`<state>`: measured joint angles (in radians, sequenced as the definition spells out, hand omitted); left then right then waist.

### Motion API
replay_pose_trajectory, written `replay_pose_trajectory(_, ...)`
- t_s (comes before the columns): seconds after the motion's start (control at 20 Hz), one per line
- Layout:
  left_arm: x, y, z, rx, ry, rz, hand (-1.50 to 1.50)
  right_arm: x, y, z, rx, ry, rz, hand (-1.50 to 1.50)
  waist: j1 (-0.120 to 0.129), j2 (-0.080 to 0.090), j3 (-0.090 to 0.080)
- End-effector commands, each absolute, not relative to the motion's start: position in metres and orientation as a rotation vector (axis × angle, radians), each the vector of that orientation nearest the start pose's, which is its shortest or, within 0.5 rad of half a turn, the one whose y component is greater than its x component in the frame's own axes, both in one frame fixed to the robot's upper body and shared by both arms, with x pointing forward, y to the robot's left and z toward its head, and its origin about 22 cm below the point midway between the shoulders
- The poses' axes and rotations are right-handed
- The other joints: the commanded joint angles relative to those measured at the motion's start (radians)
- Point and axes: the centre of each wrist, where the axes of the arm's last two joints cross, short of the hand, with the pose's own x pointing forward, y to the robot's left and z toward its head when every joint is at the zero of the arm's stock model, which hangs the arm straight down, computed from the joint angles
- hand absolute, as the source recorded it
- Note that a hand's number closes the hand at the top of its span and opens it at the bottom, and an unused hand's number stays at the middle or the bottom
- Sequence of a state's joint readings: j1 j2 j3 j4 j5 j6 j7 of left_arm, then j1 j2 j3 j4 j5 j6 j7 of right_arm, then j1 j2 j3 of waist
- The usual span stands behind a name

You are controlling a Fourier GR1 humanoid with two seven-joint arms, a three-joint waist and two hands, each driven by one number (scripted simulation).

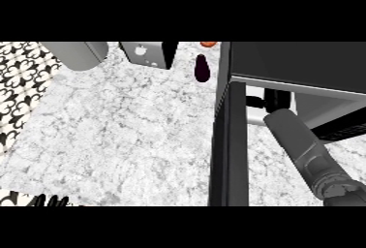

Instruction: Pick up the milk, place it into the microwave and close the microwave

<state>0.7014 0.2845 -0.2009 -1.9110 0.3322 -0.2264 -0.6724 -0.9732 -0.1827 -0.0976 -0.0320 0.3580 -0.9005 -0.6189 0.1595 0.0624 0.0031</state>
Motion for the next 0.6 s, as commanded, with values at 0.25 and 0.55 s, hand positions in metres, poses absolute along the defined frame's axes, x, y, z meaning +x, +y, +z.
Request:
replay_pose_trajectory(0.25,0.07,0.274,-0.011,-0.273,-1.907,0.064,-1.5,0.409,-0.196,-0.023,-0.791,-1.776,0.368,-1.5,-0.035,-0.007,0.006)
replay_pose_trajectory(0.55,0.063,0.274,-0.015,-0.262,-1.894,0.078,-1.5,0.391,-0.207,-0.048,-0.593,-1.817,0.234,-1.5,-0.067,-0.02,0.004)
